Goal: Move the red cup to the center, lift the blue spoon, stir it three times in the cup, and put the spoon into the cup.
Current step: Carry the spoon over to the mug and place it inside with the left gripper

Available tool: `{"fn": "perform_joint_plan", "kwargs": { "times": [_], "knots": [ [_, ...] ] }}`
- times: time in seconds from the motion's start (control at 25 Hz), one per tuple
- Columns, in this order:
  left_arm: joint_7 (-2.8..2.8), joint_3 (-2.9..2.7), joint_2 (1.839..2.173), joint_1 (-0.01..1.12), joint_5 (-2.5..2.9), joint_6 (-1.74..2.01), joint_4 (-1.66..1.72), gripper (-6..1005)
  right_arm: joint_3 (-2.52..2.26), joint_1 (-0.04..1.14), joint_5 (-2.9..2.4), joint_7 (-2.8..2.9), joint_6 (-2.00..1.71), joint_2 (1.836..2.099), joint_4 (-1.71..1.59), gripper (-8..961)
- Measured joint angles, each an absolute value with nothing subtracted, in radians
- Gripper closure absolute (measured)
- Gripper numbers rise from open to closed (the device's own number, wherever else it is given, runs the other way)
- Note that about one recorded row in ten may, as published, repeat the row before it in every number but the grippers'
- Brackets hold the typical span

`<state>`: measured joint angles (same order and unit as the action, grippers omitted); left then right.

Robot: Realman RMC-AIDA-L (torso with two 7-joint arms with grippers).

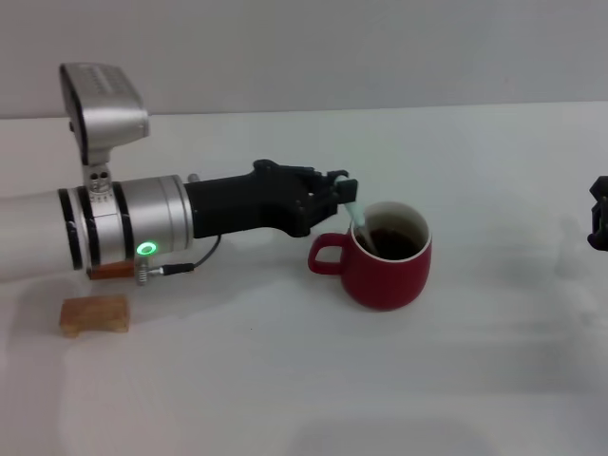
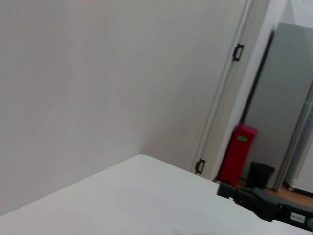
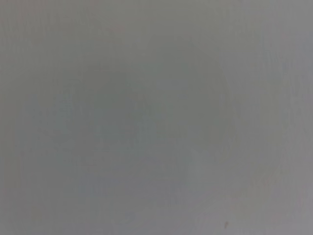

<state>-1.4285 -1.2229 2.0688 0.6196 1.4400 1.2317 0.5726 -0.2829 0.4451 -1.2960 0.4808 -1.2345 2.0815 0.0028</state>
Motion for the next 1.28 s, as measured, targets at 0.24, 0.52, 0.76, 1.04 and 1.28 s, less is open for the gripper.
{"fn": "perform_joint_plan", "kwargs": {
  "times": [0.24, 0.52, 0.76, 1.04, 1.28],
  "knots": [
    [-1.428, -1.266, 2.072, 0.653, 1.414, 1.223, 0.57, 859, -0.282, 0.44, -1.296, 0.473, -1.235, 2.082, 0.003, 954],
    [-1.416, -1.319, 2.073, 0.694, 1.358, 1.185, 0.554, 858, -0.281, 0.432, -1.295, 0.468, -1.235, 2.082, 0.003, 953],
    [-1.394, -1.328, 2.077, 0.729, 1.328, 1.144, 0.543, 858, -0.283, 0.428, -1.295, 0.465, -1.235, 2.083, 0.004, 954],
    [-1.39, -1.32, 2.074, 0.738, 1.313, 1.086, 0.542, 859, -0.287, 0.428, -1.297, 0.465, -1.241, 2.083, 0.012, 953],
    [-1.39, -1.303, 2.069, 0.727, 1.312, 1.08, 0.546, 858, -0.287, 0.431, -1.3, 0.462, -1.237, 2.083, 0.014, 954]
  ]
}}
